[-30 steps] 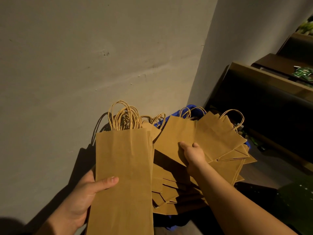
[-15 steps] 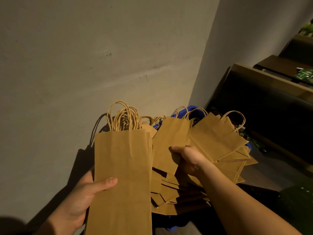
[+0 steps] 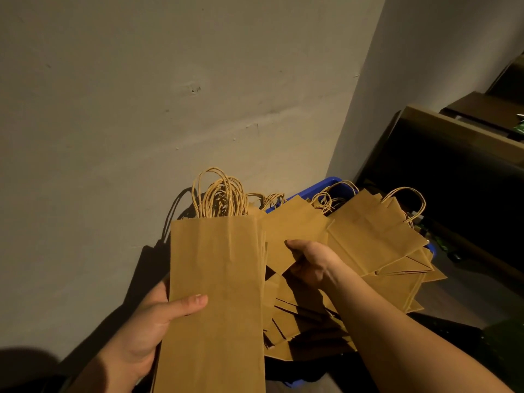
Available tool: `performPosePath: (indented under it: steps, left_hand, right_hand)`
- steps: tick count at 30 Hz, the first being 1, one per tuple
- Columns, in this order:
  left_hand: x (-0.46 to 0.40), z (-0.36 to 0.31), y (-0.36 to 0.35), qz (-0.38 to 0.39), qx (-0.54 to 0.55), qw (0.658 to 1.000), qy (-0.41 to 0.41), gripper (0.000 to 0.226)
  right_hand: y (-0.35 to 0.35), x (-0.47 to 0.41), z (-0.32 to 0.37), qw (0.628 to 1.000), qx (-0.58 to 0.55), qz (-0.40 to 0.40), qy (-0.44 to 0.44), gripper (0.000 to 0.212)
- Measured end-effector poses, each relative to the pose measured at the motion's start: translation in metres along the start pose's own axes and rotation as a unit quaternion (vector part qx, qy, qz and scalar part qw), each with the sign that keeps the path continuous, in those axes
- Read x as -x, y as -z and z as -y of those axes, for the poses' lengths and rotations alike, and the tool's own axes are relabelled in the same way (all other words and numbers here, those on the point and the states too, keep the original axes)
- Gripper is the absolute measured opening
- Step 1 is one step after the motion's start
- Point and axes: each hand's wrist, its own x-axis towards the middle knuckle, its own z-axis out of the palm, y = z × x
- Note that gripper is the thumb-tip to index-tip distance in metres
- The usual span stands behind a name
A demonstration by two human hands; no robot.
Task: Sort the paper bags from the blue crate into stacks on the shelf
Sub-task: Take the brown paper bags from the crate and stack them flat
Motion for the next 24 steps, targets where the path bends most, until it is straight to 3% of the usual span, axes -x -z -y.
performPosePath:
  steps: [4, 8, 11, 17, 19, 22, 24]
  left_hand:
    - [0.000, 0.001, 0.001, -0.001, -0.010, 1.000, -0.002, 0.123]
    - [0.000, 0.002, -0.003, 0.002, -0.008, 1.000, -0.002, 0.123]
    - [-0.002, 0.001, -0.006, 0.008, -0.007, 1.000, 0.007, 0.124]
    - [-0.005, -0.001, -0.016, 0.023, 0.004, 1.000, 0.017, 0.121]
    - [-0.005, -0.002, -0.022, 0.017, -0.006, 1.000, 0.010, 0.109]
    - [-0.006, -0.005, -0.029, -0.006, -0.011, 1.000, -0.004, 0.057]
    - [-0.008, -0.005, -0.030, -0.014, -0.016, 1.000, 0.004, 0.055]
  right_hand:
    - [0.005, 0.004, -0.002, 0.999, 0.036, -0.012, 0.031, 0.008]
    - [0.023, 0.013, 0.002, 0.994, 0.066, -0.018, 0.089, 0.037]
    - [0.039, 0.026, 0.013, 0.992, 0.075, -0.023, 0.104, 0.027]
    - [0.067, 0.037, 0.027, 0.990, 0.018, -0.078, 0.119, 0.033]
    - [0.071, 0.043, 0.025, 0.989, 0.005, -0.076, 0.124, 0.031]
    - [0.075, 0.046, 0.016, 0.989, 0.027, -0.074, 0.125, 0.025]
    - [0.077, 0.047, 0.014, 0.983, 0.080, -0.099, 0.134, 0.027]
